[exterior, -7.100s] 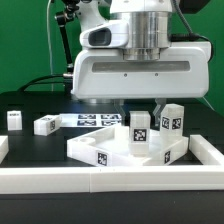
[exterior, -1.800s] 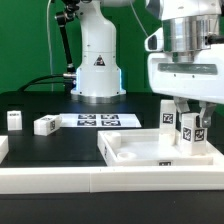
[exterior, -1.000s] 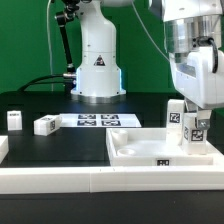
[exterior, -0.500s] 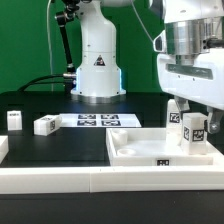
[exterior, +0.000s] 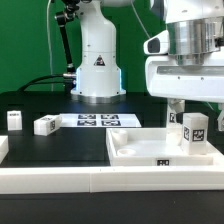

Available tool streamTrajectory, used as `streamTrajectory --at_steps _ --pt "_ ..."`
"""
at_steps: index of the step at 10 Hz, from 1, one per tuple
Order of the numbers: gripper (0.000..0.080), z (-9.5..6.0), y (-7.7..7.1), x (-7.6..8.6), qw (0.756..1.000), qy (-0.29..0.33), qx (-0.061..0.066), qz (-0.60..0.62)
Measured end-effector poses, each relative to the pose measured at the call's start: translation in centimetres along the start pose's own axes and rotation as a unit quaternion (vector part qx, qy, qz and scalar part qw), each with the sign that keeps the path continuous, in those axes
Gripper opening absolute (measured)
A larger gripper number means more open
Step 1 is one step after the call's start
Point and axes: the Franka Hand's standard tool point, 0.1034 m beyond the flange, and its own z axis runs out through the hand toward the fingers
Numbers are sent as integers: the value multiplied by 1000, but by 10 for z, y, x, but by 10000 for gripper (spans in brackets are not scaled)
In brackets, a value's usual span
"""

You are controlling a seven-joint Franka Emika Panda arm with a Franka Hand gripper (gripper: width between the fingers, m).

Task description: Assemble square table

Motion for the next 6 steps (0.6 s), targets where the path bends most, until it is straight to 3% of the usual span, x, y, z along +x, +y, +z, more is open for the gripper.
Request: streamTrajectory --at_steps 3,6 --pt "648 -1 2 -1 987 9 -27 -155" --pt "648 0 4 1 963 6 -30 -267"
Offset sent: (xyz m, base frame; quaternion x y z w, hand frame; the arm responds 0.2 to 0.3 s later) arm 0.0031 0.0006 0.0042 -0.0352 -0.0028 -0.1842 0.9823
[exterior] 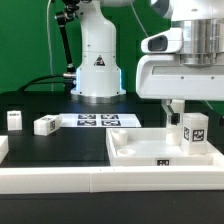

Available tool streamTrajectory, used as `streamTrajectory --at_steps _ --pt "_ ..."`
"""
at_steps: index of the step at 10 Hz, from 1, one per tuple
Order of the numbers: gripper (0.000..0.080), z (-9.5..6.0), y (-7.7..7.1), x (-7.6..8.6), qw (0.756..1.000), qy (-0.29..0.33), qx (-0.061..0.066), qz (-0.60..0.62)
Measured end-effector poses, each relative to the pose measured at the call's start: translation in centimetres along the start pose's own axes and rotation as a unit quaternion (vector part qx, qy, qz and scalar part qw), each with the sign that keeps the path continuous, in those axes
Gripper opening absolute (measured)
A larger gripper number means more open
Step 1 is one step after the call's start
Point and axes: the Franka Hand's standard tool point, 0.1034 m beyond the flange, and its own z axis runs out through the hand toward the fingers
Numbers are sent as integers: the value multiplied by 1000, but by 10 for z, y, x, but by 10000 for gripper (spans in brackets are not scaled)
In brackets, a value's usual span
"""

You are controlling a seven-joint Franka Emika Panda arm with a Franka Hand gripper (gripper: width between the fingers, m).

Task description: Assemble square table

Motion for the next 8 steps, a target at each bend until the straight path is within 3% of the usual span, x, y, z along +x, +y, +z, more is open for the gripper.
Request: streamTrajectory --at_steps 8 --pt "648 -1 4 4 965 3 -13 -261"
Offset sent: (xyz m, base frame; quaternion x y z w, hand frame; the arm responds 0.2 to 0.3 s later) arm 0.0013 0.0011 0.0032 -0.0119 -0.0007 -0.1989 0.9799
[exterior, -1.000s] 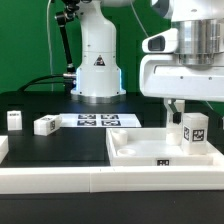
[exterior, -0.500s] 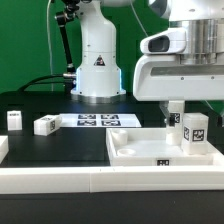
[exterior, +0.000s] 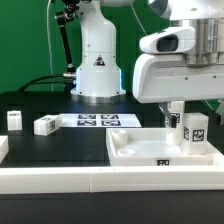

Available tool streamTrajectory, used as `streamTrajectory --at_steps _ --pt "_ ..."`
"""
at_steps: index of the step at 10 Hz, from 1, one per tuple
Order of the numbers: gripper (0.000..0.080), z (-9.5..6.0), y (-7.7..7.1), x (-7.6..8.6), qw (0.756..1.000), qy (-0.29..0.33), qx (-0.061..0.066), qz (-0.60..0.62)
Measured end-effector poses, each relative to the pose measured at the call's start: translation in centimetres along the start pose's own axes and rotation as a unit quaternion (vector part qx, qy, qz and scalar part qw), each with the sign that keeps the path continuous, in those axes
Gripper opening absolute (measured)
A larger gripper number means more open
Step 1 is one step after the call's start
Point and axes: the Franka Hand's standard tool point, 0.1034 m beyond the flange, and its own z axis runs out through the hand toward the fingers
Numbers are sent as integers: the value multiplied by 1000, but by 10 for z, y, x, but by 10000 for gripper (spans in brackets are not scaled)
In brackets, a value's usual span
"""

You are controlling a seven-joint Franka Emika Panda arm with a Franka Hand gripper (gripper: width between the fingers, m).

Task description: Assemble square table

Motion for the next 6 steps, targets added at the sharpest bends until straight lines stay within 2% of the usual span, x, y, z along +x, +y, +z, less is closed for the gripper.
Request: streamTrajectory --at_steps 1,2,3,4,5,6 --pt "648 0 1 0 1000 0 0 2" --pt "530 0 1 0 1000 0 0 2" --pt "344 0 1 0 1000 0 0 3" --pt "344 0 1 0 1000 0 0 11" --pt "288 0 1 0 1000 0 0 12" --pt "288 0 1 0 999 0 1 36"
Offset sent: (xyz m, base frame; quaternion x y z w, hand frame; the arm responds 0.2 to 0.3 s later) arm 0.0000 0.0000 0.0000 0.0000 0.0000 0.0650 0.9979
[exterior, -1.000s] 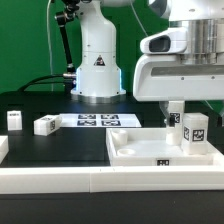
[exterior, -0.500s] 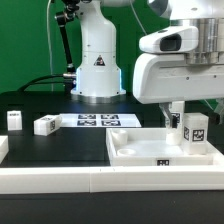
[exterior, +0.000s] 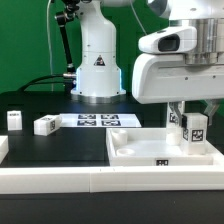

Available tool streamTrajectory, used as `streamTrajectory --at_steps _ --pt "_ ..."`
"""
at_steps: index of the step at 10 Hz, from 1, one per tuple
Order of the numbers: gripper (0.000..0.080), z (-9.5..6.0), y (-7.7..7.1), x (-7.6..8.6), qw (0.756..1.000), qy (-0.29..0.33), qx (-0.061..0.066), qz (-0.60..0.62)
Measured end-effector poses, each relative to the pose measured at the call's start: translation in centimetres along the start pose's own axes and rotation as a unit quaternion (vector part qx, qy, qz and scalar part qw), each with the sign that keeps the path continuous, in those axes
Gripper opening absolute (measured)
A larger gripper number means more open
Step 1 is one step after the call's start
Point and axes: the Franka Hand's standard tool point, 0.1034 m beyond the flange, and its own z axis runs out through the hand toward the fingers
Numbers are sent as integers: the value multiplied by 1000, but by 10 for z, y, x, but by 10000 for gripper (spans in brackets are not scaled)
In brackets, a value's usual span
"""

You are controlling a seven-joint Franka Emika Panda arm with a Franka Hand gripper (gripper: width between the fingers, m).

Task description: Assemble square table

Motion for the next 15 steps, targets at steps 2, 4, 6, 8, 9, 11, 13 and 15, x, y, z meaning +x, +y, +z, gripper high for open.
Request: streamTrajectory --at_steps 2,4,6,8,9,11,13,15 --pt "288 0 0 0 997 0 0 82" --pt "288 0 -1 0 989 0 1 147" --pt "288 0 -1 0 970 7 11 242" --pt "288 0 -2 0 942 11 23 336" --pt "290 0 -2 1 933 15 25 359" --pt "290 0 -3 2 898 20 35 438" --pt "290 0 -6 2 852 16 39 522" --pt "290 0 -6 2 798 7 49 600"
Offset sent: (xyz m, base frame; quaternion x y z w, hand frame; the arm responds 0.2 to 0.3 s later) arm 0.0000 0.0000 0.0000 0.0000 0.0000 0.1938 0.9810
